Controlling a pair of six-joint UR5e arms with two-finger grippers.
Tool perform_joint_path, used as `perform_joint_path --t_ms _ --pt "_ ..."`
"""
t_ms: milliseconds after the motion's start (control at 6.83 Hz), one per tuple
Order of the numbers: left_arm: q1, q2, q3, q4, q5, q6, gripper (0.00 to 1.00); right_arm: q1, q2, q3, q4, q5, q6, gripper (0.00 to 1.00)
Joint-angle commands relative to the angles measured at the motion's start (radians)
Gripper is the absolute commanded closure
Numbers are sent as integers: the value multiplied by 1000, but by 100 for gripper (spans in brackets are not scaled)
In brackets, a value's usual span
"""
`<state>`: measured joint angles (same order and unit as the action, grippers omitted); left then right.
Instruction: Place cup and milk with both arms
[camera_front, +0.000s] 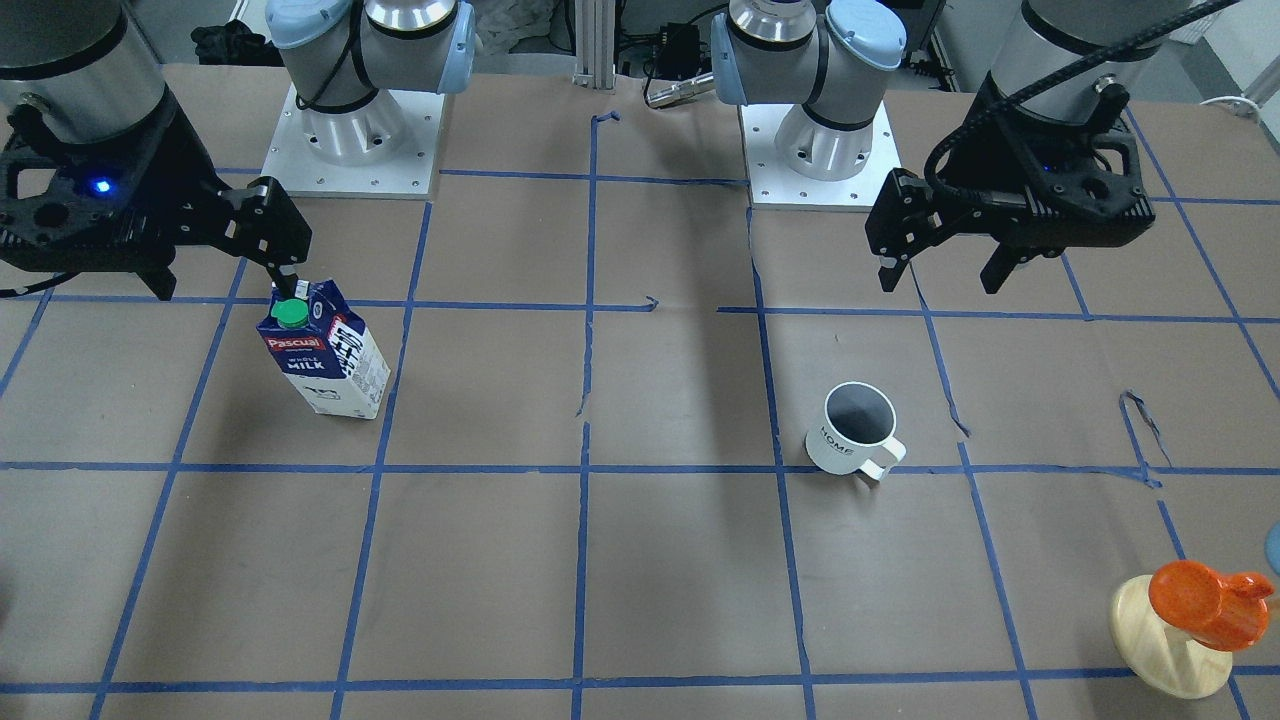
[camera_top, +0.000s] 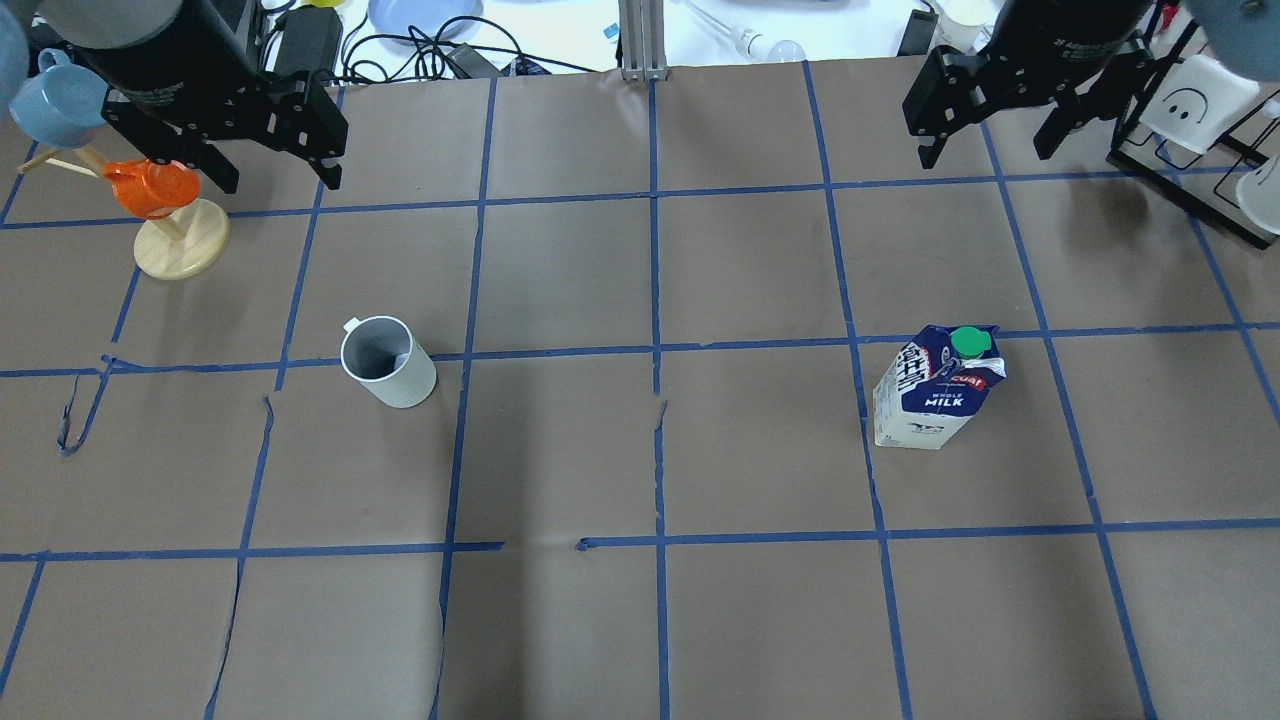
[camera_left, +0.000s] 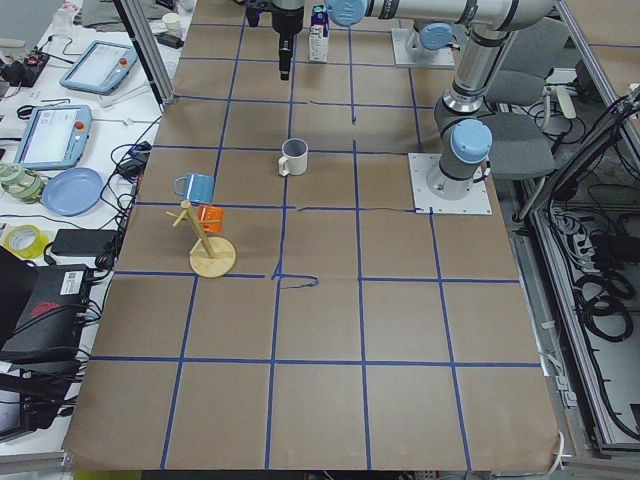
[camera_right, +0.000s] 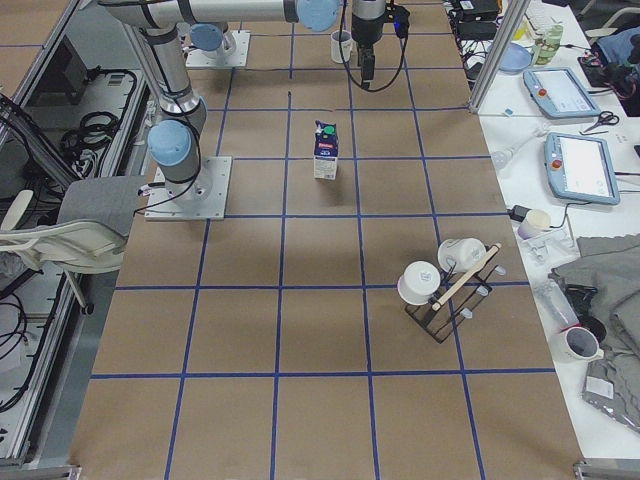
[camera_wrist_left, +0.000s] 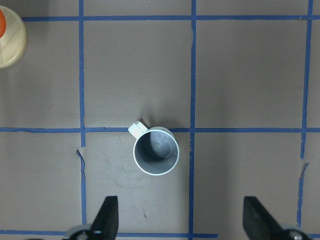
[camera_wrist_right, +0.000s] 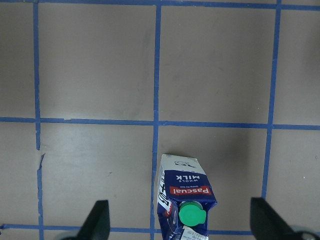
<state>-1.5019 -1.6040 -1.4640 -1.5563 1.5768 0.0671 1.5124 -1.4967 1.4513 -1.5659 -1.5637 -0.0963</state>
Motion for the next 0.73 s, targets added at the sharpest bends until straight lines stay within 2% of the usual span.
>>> perform_joint_path --t_ms 0,585 --pt "-1 4 -4 -1 0 0 11 -4 -16 -6 0 -1 0 0" --pt "-1 4 -7 -5 3 0 8 -9 -22 8 0 -1 1 0"
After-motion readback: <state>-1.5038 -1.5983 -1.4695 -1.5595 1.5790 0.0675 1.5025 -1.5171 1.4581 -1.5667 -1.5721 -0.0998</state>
